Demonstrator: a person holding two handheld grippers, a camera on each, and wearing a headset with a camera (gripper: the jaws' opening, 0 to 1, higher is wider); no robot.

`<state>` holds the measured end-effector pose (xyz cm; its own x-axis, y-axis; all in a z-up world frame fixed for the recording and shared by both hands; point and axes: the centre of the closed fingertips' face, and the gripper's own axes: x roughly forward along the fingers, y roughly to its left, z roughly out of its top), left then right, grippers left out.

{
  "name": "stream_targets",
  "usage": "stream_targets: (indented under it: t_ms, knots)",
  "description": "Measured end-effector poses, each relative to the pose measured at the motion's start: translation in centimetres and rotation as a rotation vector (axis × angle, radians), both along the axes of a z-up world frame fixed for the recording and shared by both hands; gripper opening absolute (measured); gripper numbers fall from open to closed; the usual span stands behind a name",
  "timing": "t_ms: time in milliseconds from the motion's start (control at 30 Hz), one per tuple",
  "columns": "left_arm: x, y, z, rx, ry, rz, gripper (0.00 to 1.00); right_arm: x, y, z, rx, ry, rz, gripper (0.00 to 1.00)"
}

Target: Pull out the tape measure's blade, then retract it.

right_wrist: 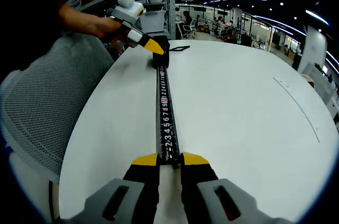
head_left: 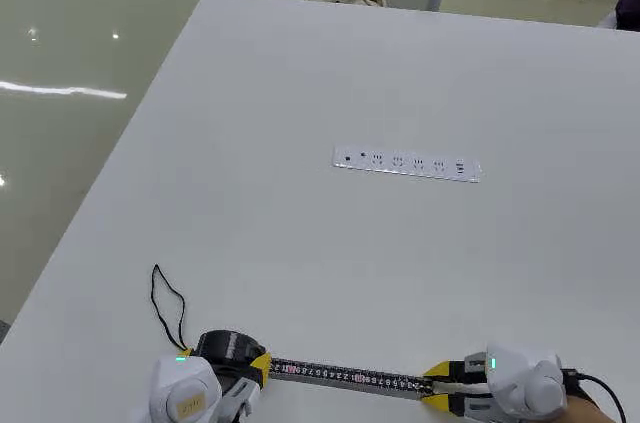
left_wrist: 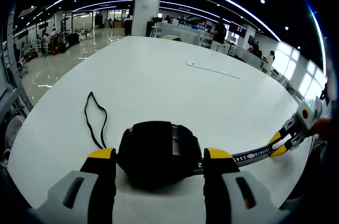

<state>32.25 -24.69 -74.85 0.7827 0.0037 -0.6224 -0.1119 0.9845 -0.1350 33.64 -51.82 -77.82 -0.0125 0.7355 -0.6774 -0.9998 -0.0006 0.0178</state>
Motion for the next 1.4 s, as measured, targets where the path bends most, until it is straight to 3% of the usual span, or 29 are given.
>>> stream_targets:
  t_ms: [100, 467, 533, 700, 1033, 1400]
  knots:
    - [0.2, -0.2, 0.1, -0.039, -0.005, 0.039, 0.65, 0.1, 0.0, 0.0, 0.001, 0.0, -0.001, 0.13]
    - [0.3, 0.2, -0.3, -0.028, 0.0, 0.087, 0.64, 0.0, 0.0, 0.0, 0.001, -0.002, 0.0, 0.13]
    - [0.2, 0.2, -0.6, -0.062, 0.015, 0.123, 0.64, 0.0, 0.0, 0.0, 0.002, -0.003, 0.0, 0.13]
    - [0.0, 0.2, -0.8, -0.073, 0.027, 0.148, 0.63, 0.0, 0.0, -0.1, 0.004, 0.001, -0.002, 0.13]
    - [-0.1, 0.3, -0.8, -0.046, 0.039, 0.161, 0.62, -0.1, 0.0, -0.1, -0.003, -0.006, 0.002, 0.13]
    - [-0.1, 0.3, -0.9, -0.011, 0.043, 0.153, 0.62, 0.0, 0.1, 0.9, 0.003, -0.025, 0.006, 0.13]
